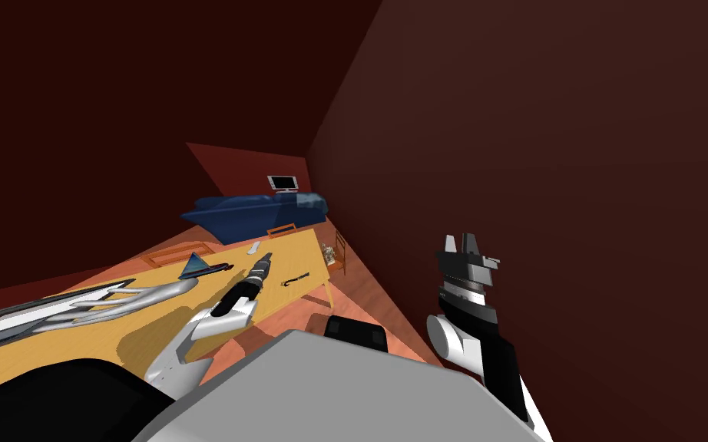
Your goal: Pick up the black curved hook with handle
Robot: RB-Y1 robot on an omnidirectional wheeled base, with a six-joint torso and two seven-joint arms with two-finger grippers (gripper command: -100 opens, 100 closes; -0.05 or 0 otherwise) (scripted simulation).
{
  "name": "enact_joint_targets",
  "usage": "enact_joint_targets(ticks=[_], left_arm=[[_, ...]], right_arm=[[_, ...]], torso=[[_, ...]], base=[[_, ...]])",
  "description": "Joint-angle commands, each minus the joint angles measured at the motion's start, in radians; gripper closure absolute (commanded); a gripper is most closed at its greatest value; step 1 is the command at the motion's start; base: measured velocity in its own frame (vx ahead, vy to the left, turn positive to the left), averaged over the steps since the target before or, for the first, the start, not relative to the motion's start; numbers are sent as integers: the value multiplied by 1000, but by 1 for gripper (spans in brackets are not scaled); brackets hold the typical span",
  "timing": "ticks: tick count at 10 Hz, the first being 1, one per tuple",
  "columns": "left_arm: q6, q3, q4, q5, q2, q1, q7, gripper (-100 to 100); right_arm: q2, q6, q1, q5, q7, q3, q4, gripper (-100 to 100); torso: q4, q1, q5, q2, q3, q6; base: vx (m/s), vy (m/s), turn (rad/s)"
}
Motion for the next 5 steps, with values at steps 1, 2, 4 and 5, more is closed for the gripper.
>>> enact_joint_targets(ticks=[1, 2, 4, 5], left_arm=[[37, 5, 14, 4, 5, 1, 9, -100], [70, 12, 47, 11, 11, 10, 22, -100], [119, 17, 80, 18, 16, 19, 36, -100], [127, 17, 80, 18, 16, 19, 36, -100]], right_arm=[[0, 0, 0, 0, 0, 0, 0, 0], [0, 0, 0, 0, 0, 0, 0, 0], [0, 0, 0, 0, 0, 0, 0, 0], [0, 0, 0, 0, 0, 0, 0, 0]], torso=[[0, 0, 0, 0, 0, 0], [0, 1, 0, 1, 0, 0], [0, 2, 0, 0, 0, 0], [0, 1, 0, -1, 0, 0]], base=[[91, -49, -32], [112, -42, -90], [109, -46, -51], [99, -45, -32]])
